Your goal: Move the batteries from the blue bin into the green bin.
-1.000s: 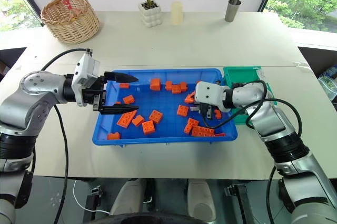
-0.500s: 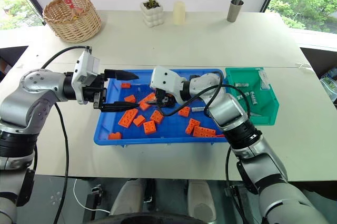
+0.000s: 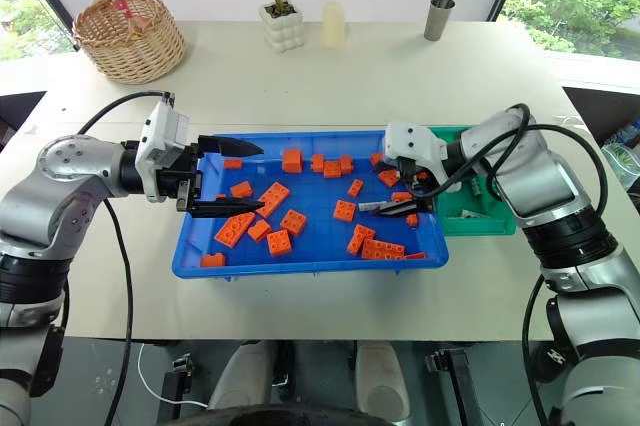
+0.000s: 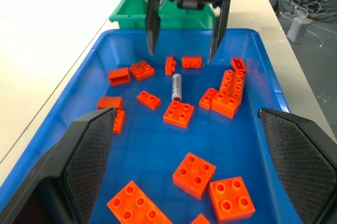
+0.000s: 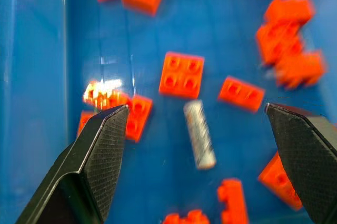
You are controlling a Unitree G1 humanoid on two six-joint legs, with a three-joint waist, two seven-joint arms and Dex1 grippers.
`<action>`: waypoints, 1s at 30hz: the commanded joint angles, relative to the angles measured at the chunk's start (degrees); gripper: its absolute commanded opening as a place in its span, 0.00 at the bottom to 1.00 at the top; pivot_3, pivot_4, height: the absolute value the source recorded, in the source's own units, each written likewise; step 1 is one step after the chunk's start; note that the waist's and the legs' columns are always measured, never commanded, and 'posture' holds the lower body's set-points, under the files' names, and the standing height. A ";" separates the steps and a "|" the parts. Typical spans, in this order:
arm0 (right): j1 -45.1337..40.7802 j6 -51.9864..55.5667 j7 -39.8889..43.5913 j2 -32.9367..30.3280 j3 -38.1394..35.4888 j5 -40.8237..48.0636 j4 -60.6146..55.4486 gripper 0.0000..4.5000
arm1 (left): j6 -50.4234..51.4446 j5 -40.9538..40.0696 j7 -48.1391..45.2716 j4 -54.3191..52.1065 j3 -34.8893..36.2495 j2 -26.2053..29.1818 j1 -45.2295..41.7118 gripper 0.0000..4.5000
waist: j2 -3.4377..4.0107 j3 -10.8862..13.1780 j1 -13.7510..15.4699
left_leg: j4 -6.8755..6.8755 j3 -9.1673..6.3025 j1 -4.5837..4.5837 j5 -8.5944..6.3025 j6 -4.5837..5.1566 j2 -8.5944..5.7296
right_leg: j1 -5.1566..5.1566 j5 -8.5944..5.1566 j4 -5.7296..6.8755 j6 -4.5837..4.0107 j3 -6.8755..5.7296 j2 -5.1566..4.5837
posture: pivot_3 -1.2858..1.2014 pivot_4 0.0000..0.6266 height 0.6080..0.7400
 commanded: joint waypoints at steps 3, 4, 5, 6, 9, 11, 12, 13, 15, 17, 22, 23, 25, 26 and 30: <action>-0.26 -2.07 -1.04 2.70 0.19 -1.33 4.42 0.95 | -0.27 -0.66 -0.71 -1.43 0.85 0.68 -0.48 1.00 | 0.00 0.00 0.04 | 0.02 0.02 -0.01 0.00 0.00 -0.01 | 0.00 0.00 0.00 0.01 0.02 -0.02 | 0.52 0.24 0.97; -0.02 -2.88 -1.48 3.34 0.53 -1.98 5.44 0.95 | -0.29 -0.73 -0.83 -1.43 0.91 0.69 -0.45 1.00 | 0.00 0.00 0.06 | 0.02 0.02 -0.01 0.00 0.00 -0.01 | 0.00 0.01 0.00 0.01 0.02 -0.02 | 0.52 0.24 0.97; 0.12 -3.05 -1.94 3.94 0.78 -2.47 6.18 0.95 | -0.26 -0.81 -0.93 -1.42 0.96 0.70 -0.42 1.00 | 0.00 0.00 0.07 | 0.02 0.01 -0.01 0.00 0.00 -0.01 | 0.00 0.00 0.00 0.01 0.02 -0.02 | 0.52 0.24 0.97; 0.29 -3.00 -2.31 4.47 1.15 -2.89 6.76 0.95 | -0.26 -0.87 -1.00 -1.44 1.02 0.70 -0.32 1.00 | 0.00 0.00 0.07 | 0.02 0.01 -0.01 0.00 0.00 -0.01 | 0.00 0.00 0.01 0.01 0.01 -0.01 | 0.52 0.24 0.97; 1.31 -4.17 -2.22 5.10 1.86 -3.72 7.37 0.76 | -0.67 -0.41 -1.34 -1.46 0.98 0.96 0.40 1.00 | -0.01 -0.01 0.08 | 0.02 0.01 -0.01 0.00 0.00 -0.01 | 0.00 0.01 0.00 0.01 0.02 -0.02 | 0.52 0.24 0.97; 2.05 -4.82 -1.62 4.98 1.80 -3.78 6.86 0.54 | -1.03 -0.15 -1.48 -1.54 1.03 1.09 0.97 1.00 | -0.02 -0.01 0.10 | 0.02 0.00 0.00 0.00 0.00 -0.01 | 0.04 0.00 -0.01 0.01 0.01 -0.02 | 0.52 0.24 0.97; 2.33 -4.76 -1.41 4.88 1.61 -3.66 6.50 0.42 | -0.92 -0.27 -1.36 -1.64 1.16 1.10 1.20 1.00 | -0.03 -0.02 0.10 | 0.03 0.00 0.00 0.00 0.00 -0.01 | 0.04 0.00 -0.02 0.01 0.01 -0.02 | 0.52 0.24 0.97; 2.53 -4.60 -1.30 4.80 1.34 -3.50 6.18 0.29 | -0.88 -0.37 -1.26 -1.72 1.31 1.11 1.48 1.00 | -0.03 -0.02 0.12 | 0.03 -0.01 0.01 0.00 0.00 -0.01 | 0.06 0.00 -0.02 0.01 0.01 -0.02 | 0.52 0.24 0.97; 2.71 -3.86 -1.32 4.70 0.53 -2.93 5.22 0.07 | -1.01 -0.41 -1.18 -1.91 1.54 1.23 2.15 1.00 | -0.04 -0.02 0.15 | 0.03 -0.03 0.01 0.00 0.00 -0.01 | 0.06 0.00 -0.02 0.00 0.00 -0.02 | 0.52 0.24 0.97; 2.79 -2.22 -1.37 4.30 -0.83 -1.81 2.67 0.02 | -1.06 -0.39 -1.01 -2.08 1.81 1.38 2.95 1.00 | -0.04 -0.02 0.15 | 0.03 -0.02 0.01 0.00 0.00 -0.01 | 0.06 0.00 -0.01 0.00 0.01 -0.02 | 0.52 0.24 0.97; 2.72 2.64 -2.18 2.53 -4.73 1.16 -3.22 0.02 | -1.49 -0.23 -0.95 -1.79 2.70 1.94 4.84 1.00 | -0.01 0.00 0.16 | 0.02 -0.02 -0.03 0.00 0.00 0.00 | -0.01 0.00 0.01 0.00 0.01 -0.04 | 0.52 0.24 0.97; 2.50 2.92 -2.79 2.45 -4.71 0.87 -3.47 0.02 | -1.48 -0.27 -0.91 -1.73 2.79 2.00 4.89 1.00 | -0.01 0.00 0.16 | 0.02 -0.02 -0.03 0.00 0.00 0.00 | -0.01 0.00 0.00 0.00 0.01 -0.04 | 0.52 0.24 0.97; 1.18 4.30 -5.10 3.14 -3.72 -0.85 -2.93 0.02 | -1.39 -0.49 -0.77 -1.55 2.80 2.06 4.59 1.00 | -0.01 -0.01 0.14 | 0.02 -0.02 -0.02 0.00 0.00 0.00 | 0.00 -0.01 0.00 -0.02 0.01 -0.04 | 0.52 0.24 0.97; 0.57 4.69 -5.98 3.44 -3.14 -1.65 -2.68 0.07 | -1.35 -0.58 -0.70 -1.48 2.77 2.06 4.40 1.00 | -0.01 -0.01 0.12 | 0.03 -0.01 -0.02 0.00 0.00 0.00 | 0.00 -0.04 -0.01 -0.07 0.01 -0.04 | 0.52 0.24 0.97; -1.67 2.91 -7.30 4.22 -0.21 -4.71 -2.37 0.42 | -1.43 -0.48 -0.44 -0.69 2.51 1.70 3.33 1.00 | -0.01 -0.01 0.10 | 0.02 0.01 -0.03 0.00 0.00 0.00 | -0.04 -0.05 0.01 -0.10 0.01 -0.05 | 0.52 0.24 0.97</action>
